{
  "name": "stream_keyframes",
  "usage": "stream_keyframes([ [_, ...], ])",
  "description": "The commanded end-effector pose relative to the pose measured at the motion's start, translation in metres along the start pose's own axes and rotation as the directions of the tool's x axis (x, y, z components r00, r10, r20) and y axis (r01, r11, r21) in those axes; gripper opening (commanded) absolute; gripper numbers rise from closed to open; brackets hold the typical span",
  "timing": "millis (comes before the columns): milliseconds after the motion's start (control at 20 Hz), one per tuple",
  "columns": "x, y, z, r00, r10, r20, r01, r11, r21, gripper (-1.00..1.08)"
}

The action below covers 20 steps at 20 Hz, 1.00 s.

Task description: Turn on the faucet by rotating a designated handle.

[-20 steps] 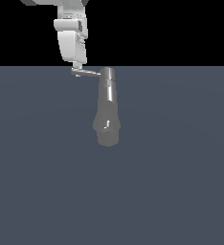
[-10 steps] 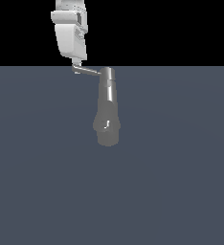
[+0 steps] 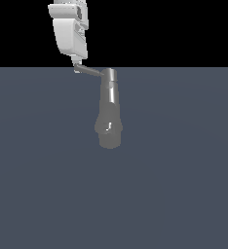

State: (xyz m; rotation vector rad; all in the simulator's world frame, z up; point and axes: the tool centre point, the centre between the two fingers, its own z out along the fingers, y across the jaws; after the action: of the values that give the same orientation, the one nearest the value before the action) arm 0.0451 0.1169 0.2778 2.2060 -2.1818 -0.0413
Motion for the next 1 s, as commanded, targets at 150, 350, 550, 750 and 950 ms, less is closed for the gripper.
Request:
stream_keyframes([
  [150, 0.01, 0.012, -0.003, 1.0, 0.0, 0.0, 0.0, 1.0, -0.005, -1.0],
  [350, 0.016, 0.019, -0.005, 1.0, -0.001, 0.0, 0.001, 1.0, -0.007, -1.0],
  [550, 0.023, 0.026, -0.008, 1.0, -0.002, 0.0, 0.002, 1.0, -0.008, -1.0],
  [750, 0.029, 0.034, -0.01, 1.0, -0.003, 0.0, 0.003, 1.0, -0.01, -1.0],
  [950, 0.036, 0.04, -0.013, 1.0, -0.003, 0.0, 0.003, 1.0, -0.011, -1.0],
])
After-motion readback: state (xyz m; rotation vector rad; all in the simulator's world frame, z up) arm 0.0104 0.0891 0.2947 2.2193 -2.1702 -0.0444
